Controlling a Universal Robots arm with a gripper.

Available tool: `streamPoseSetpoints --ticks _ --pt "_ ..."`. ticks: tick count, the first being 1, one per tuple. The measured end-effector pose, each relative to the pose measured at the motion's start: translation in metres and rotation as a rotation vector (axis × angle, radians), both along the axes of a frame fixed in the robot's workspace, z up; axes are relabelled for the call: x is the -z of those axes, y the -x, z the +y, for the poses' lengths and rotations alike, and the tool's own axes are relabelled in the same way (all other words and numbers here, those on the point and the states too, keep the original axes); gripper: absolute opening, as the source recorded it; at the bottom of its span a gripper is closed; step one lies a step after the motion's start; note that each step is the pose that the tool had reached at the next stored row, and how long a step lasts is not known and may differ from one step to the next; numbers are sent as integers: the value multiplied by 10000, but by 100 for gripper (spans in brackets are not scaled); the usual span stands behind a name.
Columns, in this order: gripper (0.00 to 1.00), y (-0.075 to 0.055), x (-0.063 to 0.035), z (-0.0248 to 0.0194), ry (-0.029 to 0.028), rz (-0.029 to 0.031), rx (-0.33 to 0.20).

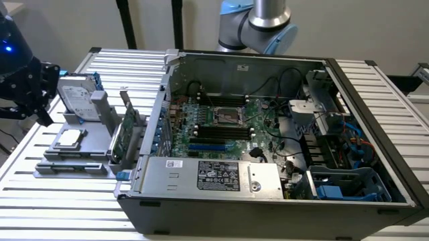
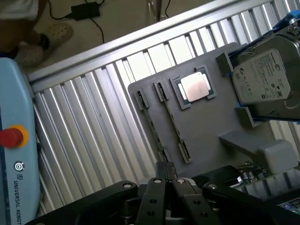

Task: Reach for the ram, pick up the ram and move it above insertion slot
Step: 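Pick up the ram and move it above insertion slot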

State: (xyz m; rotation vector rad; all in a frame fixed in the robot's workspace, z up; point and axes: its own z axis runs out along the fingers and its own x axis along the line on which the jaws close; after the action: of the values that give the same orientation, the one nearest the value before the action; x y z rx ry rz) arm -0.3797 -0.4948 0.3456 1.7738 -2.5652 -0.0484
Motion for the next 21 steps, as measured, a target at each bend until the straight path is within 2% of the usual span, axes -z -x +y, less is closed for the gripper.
streamPoseSetpoints --ticks 15,18,21 --pt "11 0 1 0 1 -6 -2726" --pt "11 0 9 0 3 -40 -3254" --pt "11 0 23 0 5 -114 -3654"
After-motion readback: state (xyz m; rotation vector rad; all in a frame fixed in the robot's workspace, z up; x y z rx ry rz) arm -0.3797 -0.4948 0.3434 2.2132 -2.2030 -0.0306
